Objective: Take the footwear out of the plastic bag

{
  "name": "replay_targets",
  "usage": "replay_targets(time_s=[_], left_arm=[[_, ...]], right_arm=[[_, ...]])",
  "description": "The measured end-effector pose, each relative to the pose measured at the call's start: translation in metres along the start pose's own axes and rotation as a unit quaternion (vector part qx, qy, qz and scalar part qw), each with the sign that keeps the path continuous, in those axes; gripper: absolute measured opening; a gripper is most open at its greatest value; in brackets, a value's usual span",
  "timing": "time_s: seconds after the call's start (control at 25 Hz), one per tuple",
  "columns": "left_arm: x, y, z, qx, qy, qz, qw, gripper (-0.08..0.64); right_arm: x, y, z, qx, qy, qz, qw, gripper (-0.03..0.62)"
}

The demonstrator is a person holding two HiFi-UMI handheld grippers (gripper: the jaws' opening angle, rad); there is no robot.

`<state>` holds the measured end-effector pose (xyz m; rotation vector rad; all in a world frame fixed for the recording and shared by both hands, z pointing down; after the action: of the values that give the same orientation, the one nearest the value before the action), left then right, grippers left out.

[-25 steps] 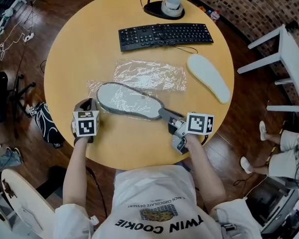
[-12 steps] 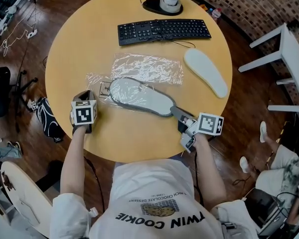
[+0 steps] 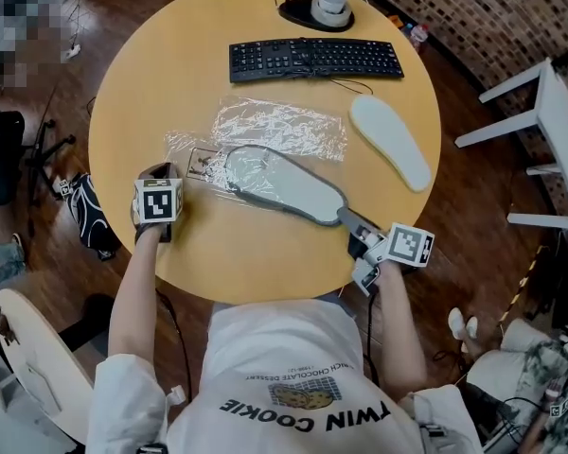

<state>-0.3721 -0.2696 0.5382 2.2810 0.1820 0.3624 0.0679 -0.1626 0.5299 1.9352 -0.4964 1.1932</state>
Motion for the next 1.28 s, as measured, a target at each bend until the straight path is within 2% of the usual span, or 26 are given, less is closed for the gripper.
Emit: replay_targets(time_s=[0.12,0.32,0.4,0.44,0.48,0.52,0.6,0.72,0.84,0.92,0.96,1.04,1.08,1.12,1.28], left_arm=[[0.001,0.002,-0.001,-0.002,-0.002,0.004,1.0000,0.005],[0.000,0.005,-0.001,-0.015,0.002,0.013,0.9998,0.006],[0.002,0.003,0.000,-0.025,0.004,0.028,0.9993,0.006],[0.004,0.000,0.003,-0.021,0.001,0.035,0.9992,0.006],[0.008,-0.006,0.007,-0.008,-0.008,0.039,0.9992,0.006],[0.013,-0.012,0.011,0.010,-0.020,0.039,0.9990,0.006],[0.031,-0.027,0.020,0.052,-0.043,0.023,0.9975,0.006],[0.075,-0.045,0.028,0.091,-0.049,-0.026,0.9943,0.006],[0.116,-0.057,0.031,0.110,-0.049,-0.066,0.9905,0.006],[0.136,-0.057,0.030,0.111,-0.047,-0.083,0.9892,0.006],[0.142,-0.054,0.027,0.106,-0.045,-0.089,0.9894,0.006],[0.149,-0.046,0.020,0.092,-0.047,-0.089,0.9907,0.006],[0.150,-0.043,0.017,0.087,-0.049,-0.087,0.9912,0.006],[0.150,-0.041,0.015,0.084,-0.048,-0.084,0.9918,0.006],[0.152,-0.036,0.017,0.084,-0.030,-0.074,0.9933,0.006]], right_arm=[[-0.004,0.000,0.011,0.002,-0.044,0.060,0.997,0.064],[-0.001,-0.006,0.017,0.006,-0.053,0.084,0.995,0.064],[-0.001,-0.007,0.016,0.004,-0.049,0.074,0.996,0.064],[0.003,-0.010,0.014,0.003,-0.040,0.054,0.998,0.064],[0.007,-0.012,0.014,0.002,-0.034,0.036,0.999,0.064],[0.007,-0.011,0.015,0.002,-0.040,0.038,0.998,0.064],[0.001,-0.007,0.018,0.002,-0.055,0.065,0.996,0.064],[0.009,-0.011,0.014,0.001,-0.041,0.035,0.999,0.064],[-0.005,-0.005,0.017,0.001,-0.070,0.087,0.994,0.064],[-0.009,-0.003,0.017,-0.001,-0.076,0.099,0.992,0.064],[-0.007,-0.005,0.015,-0.004,-0.069,0.085,0.994,0.064],[0.008,-0.015,0.010,-0.010,-0.032,0.008,0.999,0.064],[0.013,-0.017,0.008,-0.013,-0.019,-0.015,1.000,0.064],[0.012,-0.016,0.008,-0.015,-0.023,-0.006,1.000,0.064],[-0.005,-0.004,0.016,-0.019,-0.076,0.088,0.993,0.064]])
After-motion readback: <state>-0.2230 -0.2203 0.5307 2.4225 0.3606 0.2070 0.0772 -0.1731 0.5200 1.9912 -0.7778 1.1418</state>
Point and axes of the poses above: the fingertips, and each gripper's own axes: y forward along the fingers, x to its right, z out of its top, the point moved 5 cm from there along -y, backward along the fingers, and after that the axes turned 6 degrees about x, right-handed, at the moved point
